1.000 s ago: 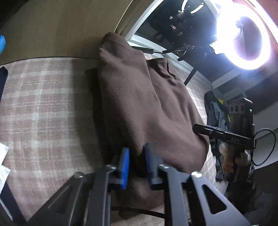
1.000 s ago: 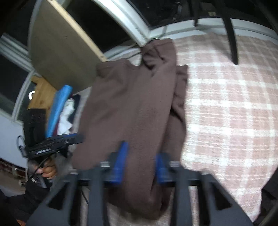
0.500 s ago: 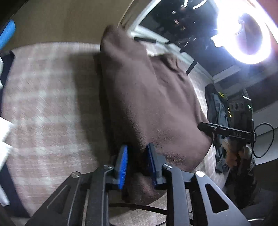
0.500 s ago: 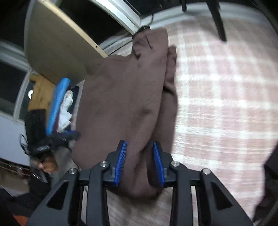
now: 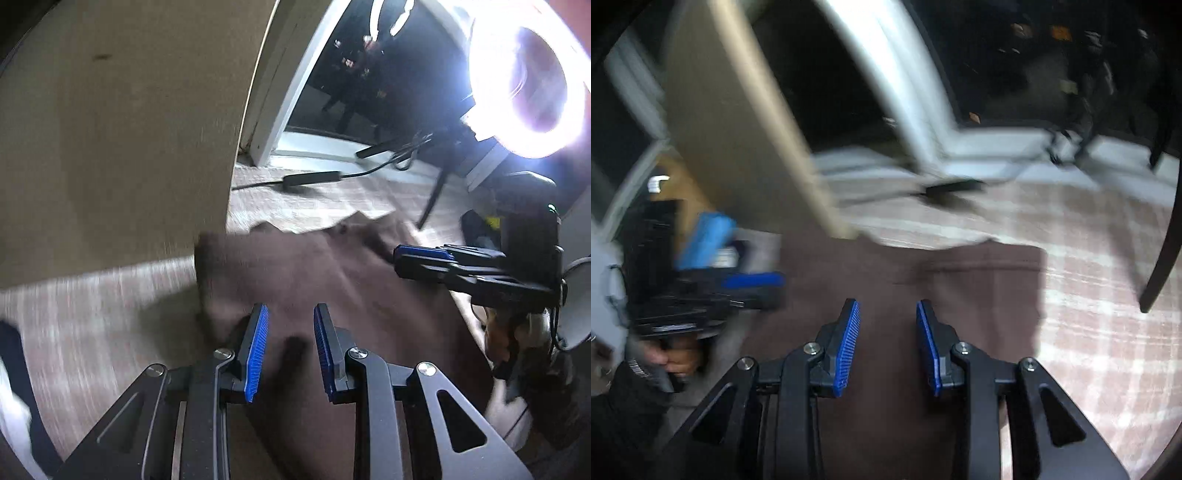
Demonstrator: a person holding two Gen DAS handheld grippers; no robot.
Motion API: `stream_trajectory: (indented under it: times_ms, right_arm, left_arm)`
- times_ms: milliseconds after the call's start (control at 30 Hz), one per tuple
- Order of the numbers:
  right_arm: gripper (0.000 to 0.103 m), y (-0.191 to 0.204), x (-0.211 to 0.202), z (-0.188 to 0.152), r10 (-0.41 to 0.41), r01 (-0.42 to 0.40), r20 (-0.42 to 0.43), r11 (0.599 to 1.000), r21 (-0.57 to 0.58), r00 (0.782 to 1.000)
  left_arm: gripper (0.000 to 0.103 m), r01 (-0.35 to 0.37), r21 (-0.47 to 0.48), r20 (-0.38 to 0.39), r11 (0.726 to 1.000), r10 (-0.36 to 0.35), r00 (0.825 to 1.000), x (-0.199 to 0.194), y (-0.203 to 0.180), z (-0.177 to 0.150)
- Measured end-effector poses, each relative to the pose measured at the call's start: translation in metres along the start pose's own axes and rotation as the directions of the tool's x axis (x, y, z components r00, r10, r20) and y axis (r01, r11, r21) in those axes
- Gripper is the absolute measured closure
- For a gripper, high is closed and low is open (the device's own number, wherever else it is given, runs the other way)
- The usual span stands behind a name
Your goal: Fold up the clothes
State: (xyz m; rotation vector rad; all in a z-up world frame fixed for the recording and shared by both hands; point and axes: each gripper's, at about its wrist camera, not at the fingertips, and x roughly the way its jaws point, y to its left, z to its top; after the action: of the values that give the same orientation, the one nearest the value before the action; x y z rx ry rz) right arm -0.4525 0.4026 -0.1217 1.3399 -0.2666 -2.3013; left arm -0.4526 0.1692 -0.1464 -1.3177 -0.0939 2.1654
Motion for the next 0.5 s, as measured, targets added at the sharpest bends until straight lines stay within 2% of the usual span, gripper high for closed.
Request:
stream_trajectory:
  times_ms: [33, 100, 200, 233, 267, 300, 333, 367, 433, 500]
  right_arm:
    - [0.103, -0.013, 0.002, -0.002, 0.002, -0.002, -0.002, 0.999, 0.054, 1.000]
    - [0.103, -0.037, 0.004, -0.006, 0.003, -0.002, -0.005, 0.989, 0.149, 1.000]
    - [0.098, -0.019, -0.014, -0.007, -0.058, 0.057, 0.023, 0.996, 0.064, 0.998]
    - [0.092, -0.012, -0.020, -0.008, -0.078, 0.077, 0.035, 0.996, 0.036, 0.996]
    - [0.079, -0.006, -0.027, -0.009, -0.098, 0.097, 0.055, 0.995, 0.014, 0.994]
    - [0.070, -0.006, -0.031, -0.011, -0.118, 0.118, 0.067, 0.993, 0.003, 0.991]
    - [0.049, -0.006, -0.037, -0.012, -0.151, 0.152, 0.087, 0.988, -0.008, 0.985]
    - [0.035, -0.005, -0.038, -0.011, -0.171, 0.173, 0.099, 0.985, -0.021, 0.980]
    - [0.035, -0.011, -0.032, -0.008, -0.181, 0.185, 0.089, 0.982, -0.027, 0.979]
    - [0.035, -0.021, -0.021, -0.002, -0.173, 0.174, 0.057, 0.985, -0.013, 0.983]
  left_arm:
    - [0.079, 0.001, -0.002, 0.002, 1.000, -0.001, 1.000, 0.005, 0.002, 0.003]
    - [0.081, -0.006, -0.015, 0.010, 1.000, 0.007, 1.000, 0.011, 0.011, 0.009]
    - [0.079, -0.039, -0.023, 0.048, 0.999, 0.040, 0.998, -0.001, 0.015, 0.008]
    - [0.078, -0.050, -0.026, 0.061, 0.998, 0.052, 0.997, -0.005, 0.016, 0.008]
    - [0.077, -0.061, -0.028, 0.072, 0.998, 0.063, 0.995, -0.010, 0.018, 0.007]
    - [0.070, -0.074, -0.026, 0.074, 0.997, 0.076, 0.994, -0.016, 0.019, 0.004]
    - [0.066, -0.081, -0.028, 0.071, 0.996, 0.082, 0.994, -0.018, 0.020, 0.001]
    - [0.064, -0.084, -0.026, 0.065, 0.996, 0.085, 0.994, -0.019, 0.021, -0.002]
    - [0.057, -0.102, -0.023, 0.048, 0.995, 0.103, 0.994, -0.016, 0.023, -0.004]
    - [0.054, -0.127, -0.029, 0.013, 0.992, 0.127, 0.992, -0.007, 0.026, -0.002]
